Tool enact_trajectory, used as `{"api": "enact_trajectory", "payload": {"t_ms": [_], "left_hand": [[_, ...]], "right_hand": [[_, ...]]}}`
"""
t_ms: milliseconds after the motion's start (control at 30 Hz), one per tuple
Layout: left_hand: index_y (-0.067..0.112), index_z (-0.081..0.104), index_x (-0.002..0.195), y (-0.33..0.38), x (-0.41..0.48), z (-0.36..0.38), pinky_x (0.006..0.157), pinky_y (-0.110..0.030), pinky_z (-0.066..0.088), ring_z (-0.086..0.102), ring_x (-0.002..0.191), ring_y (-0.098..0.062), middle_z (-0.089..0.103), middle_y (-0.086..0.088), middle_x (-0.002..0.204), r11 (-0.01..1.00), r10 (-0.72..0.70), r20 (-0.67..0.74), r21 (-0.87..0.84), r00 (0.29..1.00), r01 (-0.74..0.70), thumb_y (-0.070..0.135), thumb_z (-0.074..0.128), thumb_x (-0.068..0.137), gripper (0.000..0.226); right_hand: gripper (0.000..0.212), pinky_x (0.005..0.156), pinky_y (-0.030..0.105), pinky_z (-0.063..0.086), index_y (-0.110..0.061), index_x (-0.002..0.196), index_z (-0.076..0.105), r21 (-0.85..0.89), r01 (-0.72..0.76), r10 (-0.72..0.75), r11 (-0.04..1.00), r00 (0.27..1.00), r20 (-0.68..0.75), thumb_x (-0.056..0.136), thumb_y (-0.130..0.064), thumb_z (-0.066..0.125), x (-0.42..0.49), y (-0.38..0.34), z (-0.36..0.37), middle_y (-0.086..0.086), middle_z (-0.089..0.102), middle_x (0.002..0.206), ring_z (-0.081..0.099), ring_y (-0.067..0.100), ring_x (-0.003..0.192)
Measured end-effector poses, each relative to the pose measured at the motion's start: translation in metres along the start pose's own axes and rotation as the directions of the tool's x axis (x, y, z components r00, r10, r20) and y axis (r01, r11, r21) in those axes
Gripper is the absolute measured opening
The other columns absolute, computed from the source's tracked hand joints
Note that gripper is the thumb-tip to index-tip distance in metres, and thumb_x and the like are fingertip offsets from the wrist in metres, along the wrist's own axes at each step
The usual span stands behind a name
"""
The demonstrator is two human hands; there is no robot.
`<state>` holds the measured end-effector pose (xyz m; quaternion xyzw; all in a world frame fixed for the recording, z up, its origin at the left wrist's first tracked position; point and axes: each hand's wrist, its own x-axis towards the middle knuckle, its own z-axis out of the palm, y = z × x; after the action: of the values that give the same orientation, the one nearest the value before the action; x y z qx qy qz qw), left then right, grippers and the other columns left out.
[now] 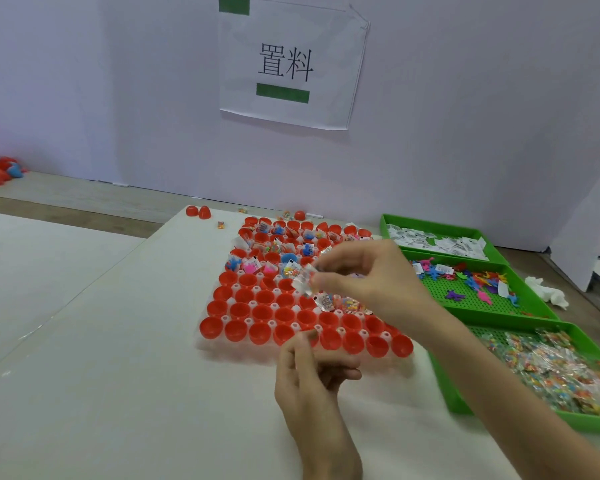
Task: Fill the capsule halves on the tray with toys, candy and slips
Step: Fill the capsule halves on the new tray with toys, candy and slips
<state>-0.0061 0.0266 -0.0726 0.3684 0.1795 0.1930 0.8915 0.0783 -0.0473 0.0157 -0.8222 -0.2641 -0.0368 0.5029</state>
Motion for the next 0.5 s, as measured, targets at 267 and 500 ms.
{"api": "enact_trajectory", "payload": {"t_ms": [267, 500], "left_hand": [[0.002, 0.057, 0.089, -0.001, 0.009, -0.005, 0.043, -0.023, 0.045, 0.050, 0.041, -0.019, 0.055, -0.016, 0.048, 0.999, -0.036, -0.055, -0.016, 0.998, 0.035, 0.017, 0.036, 0.101, 0.029], [0.000, 0.056, 0.088, -0.003, 0.014, -0.007, 0.041, -0.021, 0.044, 0.048, 0.038, -0.018, 0.053, -0.017, 0.045, 0.999, -0.035, -0.027, -0.014, 0.999, 0.035, 0.017, 0.034, 0.102, 0.031]], "right_hand": [[0.015, 0.084, 0.025, 0.058, -0.010, 0.099, 0.079, -0.413, 0.217, -0.152, 0.885, 0.971, 0.184, 0.086, -0.018, 0.077, 0.083, 0.007, 0.083, 0.001, 0.077, 0.090, 0.070, 0.006, 0.078], [0.017, 0.090, 0.030, 0.057, -0.011, 0.102, 0.079, -0.499, 0.247, -0.140, 0.831, 0.960, 0.242, 0.087, -0.019, 0.076, 0.093, 0.017, 0.105, 0.000, 0.078, 0.090, 0.071, 0.008, 0.081]]}}
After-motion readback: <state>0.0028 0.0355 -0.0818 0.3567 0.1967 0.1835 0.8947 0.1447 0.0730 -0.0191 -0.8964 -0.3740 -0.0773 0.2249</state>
